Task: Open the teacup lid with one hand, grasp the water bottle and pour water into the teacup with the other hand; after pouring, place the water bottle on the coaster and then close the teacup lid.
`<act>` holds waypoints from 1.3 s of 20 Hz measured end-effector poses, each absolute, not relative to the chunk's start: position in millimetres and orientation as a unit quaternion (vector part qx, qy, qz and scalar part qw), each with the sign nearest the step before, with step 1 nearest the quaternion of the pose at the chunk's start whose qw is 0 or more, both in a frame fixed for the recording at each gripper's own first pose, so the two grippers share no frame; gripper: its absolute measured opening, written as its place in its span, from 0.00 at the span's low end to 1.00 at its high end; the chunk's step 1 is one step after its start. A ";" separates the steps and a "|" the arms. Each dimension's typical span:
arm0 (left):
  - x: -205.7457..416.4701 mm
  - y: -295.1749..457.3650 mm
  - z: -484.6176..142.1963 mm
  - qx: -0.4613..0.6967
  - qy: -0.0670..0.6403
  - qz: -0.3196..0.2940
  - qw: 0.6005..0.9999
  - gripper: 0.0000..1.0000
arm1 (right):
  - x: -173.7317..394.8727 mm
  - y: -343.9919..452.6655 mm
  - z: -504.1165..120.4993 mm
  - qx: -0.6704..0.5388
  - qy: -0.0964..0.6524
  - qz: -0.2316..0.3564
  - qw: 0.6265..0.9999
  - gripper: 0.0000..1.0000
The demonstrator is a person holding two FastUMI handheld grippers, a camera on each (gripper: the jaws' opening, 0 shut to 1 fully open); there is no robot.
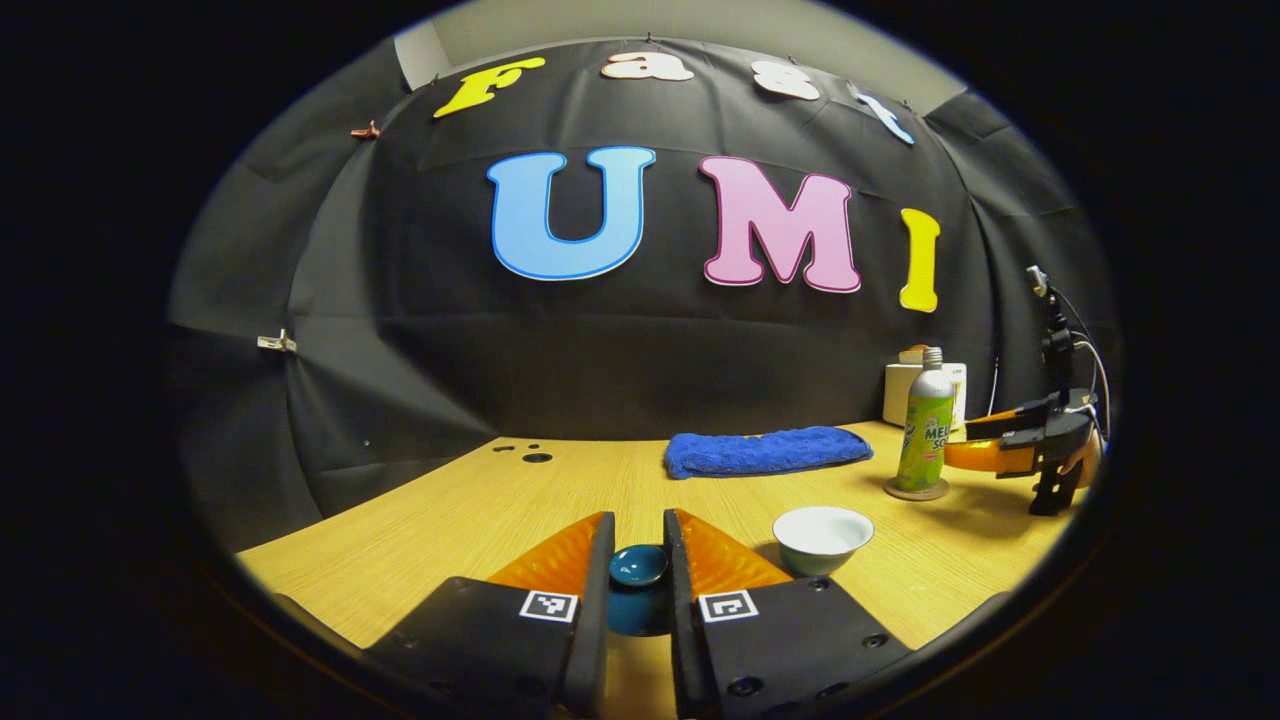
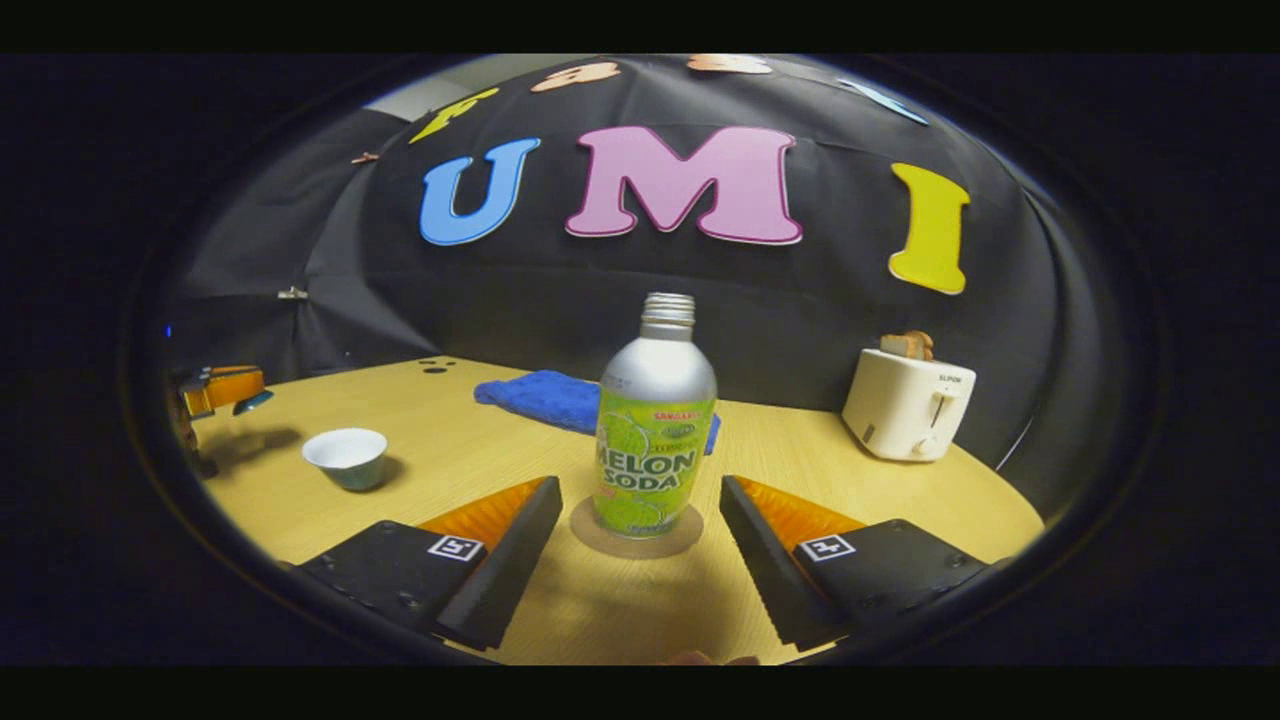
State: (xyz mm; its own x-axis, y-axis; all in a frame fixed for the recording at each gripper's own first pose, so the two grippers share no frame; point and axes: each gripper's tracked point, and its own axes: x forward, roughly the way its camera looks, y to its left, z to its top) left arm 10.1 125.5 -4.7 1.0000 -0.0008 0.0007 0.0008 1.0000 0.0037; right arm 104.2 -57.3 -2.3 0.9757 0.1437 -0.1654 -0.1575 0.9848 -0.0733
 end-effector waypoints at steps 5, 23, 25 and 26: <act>9.7 122.4 -3.9 0.002 -0.002 0.001 1.000 0.30 | 61.9 -65.0 31.2 -0.020 0.027 0.064 0.997 0.98; 74.1 -11.6 0.2 0.027 0.035 -0.099 0.994 0.30 | 50.8 -57.0 22.1 -0.001 0.002 0.076 0.997 0.98; 76.0 -15.3 -0.2 0.032 0.037 -0.098 0.994 0.30 | 52.7 -59.7 20.6 0.002 0.006 0.072 0.997 0.98; 78.5 -16.1 -1.5 0.036 0.039 -0.097 0.994 0.30 | 53.6 -59.1 18.9 0.000 0.006 0.071 0.997 0.99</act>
State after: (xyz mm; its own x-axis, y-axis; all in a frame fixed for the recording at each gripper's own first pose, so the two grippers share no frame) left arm 78.5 -16.1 -1.5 0.9781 -0.1897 -0.0854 0.1954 0.9786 0.0642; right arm 53.6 -59.1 18.9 0.9897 0.1425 -0.0115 -0.1425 0.9898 -0.0001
